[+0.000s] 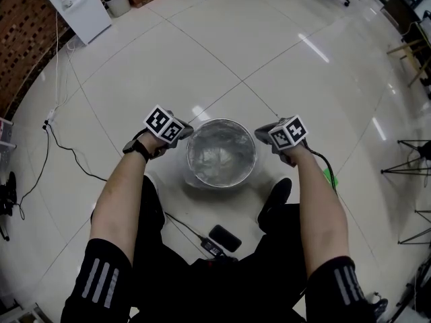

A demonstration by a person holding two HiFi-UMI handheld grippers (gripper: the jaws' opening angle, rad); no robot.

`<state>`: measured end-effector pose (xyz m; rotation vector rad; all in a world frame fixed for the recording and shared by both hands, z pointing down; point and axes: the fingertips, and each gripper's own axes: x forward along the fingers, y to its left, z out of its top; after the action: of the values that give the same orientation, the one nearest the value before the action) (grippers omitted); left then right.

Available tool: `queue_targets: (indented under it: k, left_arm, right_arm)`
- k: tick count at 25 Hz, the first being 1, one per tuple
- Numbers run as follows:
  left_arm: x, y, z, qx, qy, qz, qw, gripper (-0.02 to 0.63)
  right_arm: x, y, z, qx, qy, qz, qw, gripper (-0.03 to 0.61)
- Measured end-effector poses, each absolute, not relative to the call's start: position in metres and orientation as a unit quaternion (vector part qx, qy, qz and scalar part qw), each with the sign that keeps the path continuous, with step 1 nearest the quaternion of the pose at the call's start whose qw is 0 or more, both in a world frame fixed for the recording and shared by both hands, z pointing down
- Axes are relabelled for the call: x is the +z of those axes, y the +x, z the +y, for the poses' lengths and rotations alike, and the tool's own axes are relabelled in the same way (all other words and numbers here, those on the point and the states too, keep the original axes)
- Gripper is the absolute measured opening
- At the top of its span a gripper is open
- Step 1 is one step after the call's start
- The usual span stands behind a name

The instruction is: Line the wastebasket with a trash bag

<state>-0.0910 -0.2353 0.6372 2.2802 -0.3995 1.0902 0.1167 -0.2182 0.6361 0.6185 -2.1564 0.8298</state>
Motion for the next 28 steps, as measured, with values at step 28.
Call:
queue_targets:
  k: [28]
  left_arm:
    - [0.634, -0.094, -0.266, 0.368, 0.858, -0.173, 0.313, -0.006]
  right_arm:
    - [0.647, 0.121, -0.252, 0.308, 0.292, -0.835, 0.349, 0.006]
